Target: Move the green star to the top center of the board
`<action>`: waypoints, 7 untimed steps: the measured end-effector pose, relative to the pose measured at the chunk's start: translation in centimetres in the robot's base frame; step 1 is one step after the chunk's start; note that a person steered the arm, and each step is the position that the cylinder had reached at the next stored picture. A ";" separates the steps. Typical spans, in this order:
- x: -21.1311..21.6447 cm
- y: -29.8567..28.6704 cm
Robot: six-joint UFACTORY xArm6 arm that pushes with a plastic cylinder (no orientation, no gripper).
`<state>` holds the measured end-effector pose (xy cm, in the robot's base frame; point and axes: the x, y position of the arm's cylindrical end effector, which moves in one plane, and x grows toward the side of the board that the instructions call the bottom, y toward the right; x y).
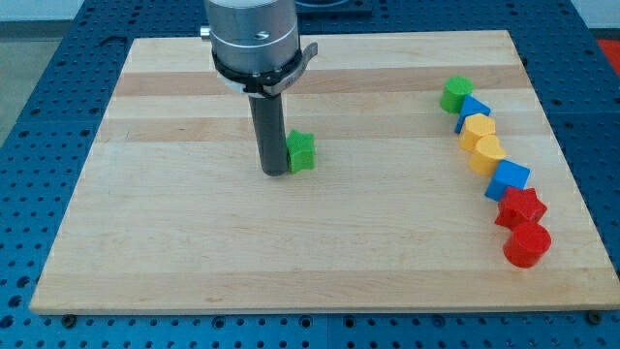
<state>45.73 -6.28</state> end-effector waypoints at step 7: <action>-8.0 -1.2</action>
<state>37.74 -7.50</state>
